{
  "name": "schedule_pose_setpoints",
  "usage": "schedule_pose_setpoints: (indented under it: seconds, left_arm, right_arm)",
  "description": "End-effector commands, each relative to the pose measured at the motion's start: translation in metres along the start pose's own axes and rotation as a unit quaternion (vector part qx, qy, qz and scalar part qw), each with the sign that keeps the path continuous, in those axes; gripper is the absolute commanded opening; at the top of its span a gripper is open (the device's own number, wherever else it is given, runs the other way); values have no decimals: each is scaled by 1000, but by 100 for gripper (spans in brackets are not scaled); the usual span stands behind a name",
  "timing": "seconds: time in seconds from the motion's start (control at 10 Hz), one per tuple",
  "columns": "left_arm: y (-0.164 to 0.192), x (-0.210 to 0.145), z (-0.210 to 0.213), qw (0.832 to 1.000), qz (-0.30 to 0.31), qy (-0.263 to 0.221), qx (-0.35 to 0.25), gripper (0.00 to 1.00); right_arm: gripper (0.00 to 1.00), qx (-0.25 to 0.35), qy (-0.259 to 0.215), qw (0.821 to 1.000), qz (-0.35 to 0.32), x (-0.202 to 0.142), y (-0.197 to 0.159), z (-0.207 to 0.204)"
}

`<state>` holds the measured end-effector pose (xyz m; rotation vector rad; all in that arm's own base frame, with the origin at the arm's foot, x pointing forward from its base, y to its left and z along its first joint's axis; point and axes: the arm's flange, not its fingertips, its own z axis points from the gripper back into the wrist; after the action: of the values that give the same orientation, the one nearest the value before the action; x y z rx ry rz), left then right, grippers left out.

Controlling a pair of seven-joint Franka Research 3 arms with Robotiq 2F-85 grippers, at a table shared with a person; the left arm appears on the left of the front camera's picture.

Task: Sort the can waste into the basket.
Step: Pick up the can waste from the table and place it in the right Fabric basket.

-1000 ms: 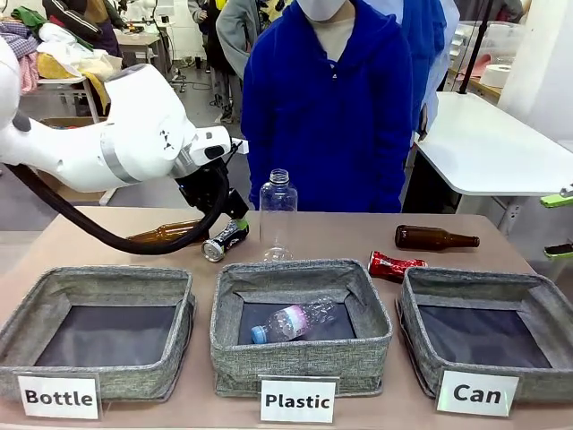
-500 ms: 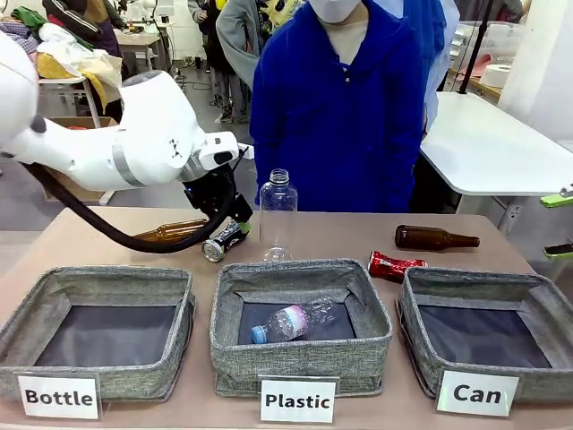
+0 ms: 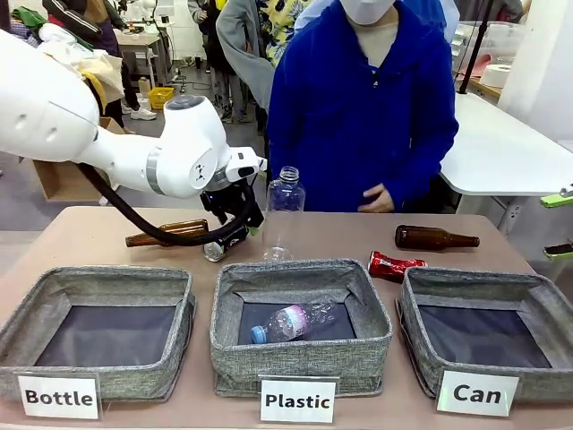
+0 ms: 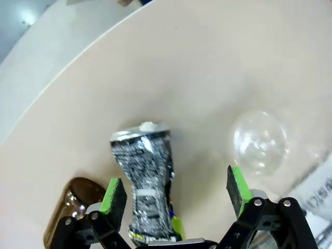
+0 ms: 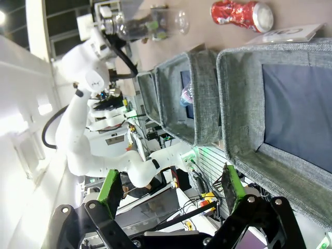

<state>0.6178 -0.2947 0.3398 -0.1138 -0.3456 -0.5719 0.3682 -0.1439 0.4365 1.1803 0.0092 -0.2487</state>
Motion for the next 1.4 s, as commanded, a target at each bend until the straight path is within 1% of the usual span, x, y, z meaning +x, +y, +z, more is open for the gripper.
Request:
schedule_pose_setpoints:
  seconds: [0.0,0.3,0.6,0.7,0.8,0.9,1.0,1.1,1.2,1.3]
  left_arm:
    - [2,15,-11,999,11,15,28,100]
    - [9,13,-19,999,1,48,17,100]
    - [12,14,-27,998,3,59,11,100]
    - [12,15,-29,997,2,68,24,40]
    - [11,16,-28,997,0,68,27,40]
    - [12,15,-27,997,5,71,35,0]
    - [13,15,-27,997,8,68,35,38]
    - [14,14,-26,997,12,66,39,0]
    - [17,11,-21,997,16,60,44,0]
    - [24,9,-6,998,24,43,49,0]
  right_arm:
    - [100,12,-4,1000,9,0,2,-1]
    - [100,12,-4,1000,9,0,2,-1]
    - [100,12,-4,1000,9,0,2,-1]
    - [100,12,-4,1000,9,0,2,-1]
    - [100,12,-4,1000,9,0,2,-1]
    - [100,12,-4,1000,9,0,2,-1]
    - [100,12,-4,1000,9,0,2,-1]
    - [100,12,-4,1000,9,0,2,-1]
    - [100,12,-4,1000,9,0,2,-1]
    - [100,12,-4,1000,9,0,2,-1]
